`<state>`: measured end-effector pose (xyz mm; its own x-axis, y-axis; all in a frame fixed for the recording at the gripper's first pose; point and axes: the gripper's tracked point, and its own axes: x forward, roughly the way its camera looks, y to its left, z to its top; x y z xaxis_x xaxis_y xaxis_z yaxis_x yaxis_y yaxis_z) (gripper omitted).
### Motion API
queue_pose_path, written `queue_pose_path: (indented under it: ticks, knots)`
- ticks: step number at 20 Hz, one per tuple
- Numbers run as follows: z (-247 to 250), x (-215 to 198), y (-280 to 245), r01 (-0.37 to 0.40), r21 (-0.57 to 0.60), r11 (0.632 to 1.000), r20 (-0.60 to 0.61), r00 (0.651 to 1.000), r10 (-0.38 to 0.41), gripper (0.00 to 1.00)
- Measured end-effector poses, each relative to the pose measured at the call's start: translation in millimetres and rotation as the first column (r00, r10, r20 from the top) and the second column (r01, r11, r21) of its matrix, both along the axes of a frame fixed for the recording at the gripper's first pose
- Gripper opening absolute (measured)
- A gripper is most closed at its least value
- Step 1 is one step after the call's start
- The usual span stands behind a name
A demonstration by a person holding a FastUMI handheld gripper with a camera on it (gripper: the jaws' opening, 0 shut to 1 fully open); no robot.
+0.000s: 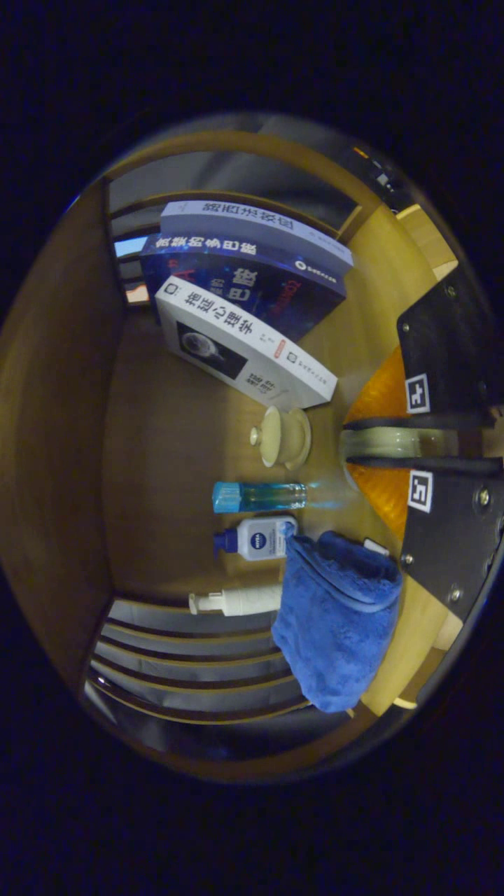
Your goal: Pull open the drawer, take out the items inside it, and place them on the countertop above the cabinet.
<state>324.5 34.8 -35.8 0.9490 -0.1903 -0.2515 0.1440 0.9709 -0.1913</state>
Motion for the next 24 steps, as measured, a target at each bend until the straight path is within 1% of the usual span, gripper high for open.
queue_pose_path:
  ticks: [2, 3, 5, 6, 7, 8, 9, 11, 16, 19, 22, 24]
  knots:
    - [0, 10, -1, 0.005, 0.010, 1.000, 0.012, 1.000, -0.005, 0.16]
    - [-5, 12, 0, 0.011, 0.030, 1.000, -0.004, 1.000, -0.010, 0.15]
    - [-17, 8, 10, -0.035, 0.088, 0.996, -0.074, 0.996, 0.041, 0.58]
    - [-12, -1, 8, -0.021, 0.069, 0.997, -0.073, 0.997, 0.026, 0.79]
    - [-10, -2, 4, -0.017, 0.037, 0.999, -0.045, 0.999, 0.018, 1.00]
    - [-2, -7, 5, -0.023, 0.011, 1.000, -0.015, 1.000, 0.023, 0.98]
    - [4, -16, 11, -0.034, 0.000, 0.999, 0.010, 0.999, 0.034, 0.98]
    - [15, -38, 24, -0.060, 0.015, 0.998, 0.039, 0.997, 0.060, 0.99]
    - [42, -93, 42, -0.084, 0.081, 0.993, 0.073, 0.994, 0.078, 0.98]
    - [56, -124, 47, -0.095, 0.092, 0.991, 0.083, 0.993, 0.088, 0.98]
    - [66, -153, 51, -0.105, 0.078, 0.991, 0.074, 0.992, 0.100, 0.98]
    - [75, -177, 56, -0.110, 0.096, 0.989, 0.087, 0.991, 0.102, 0.98]
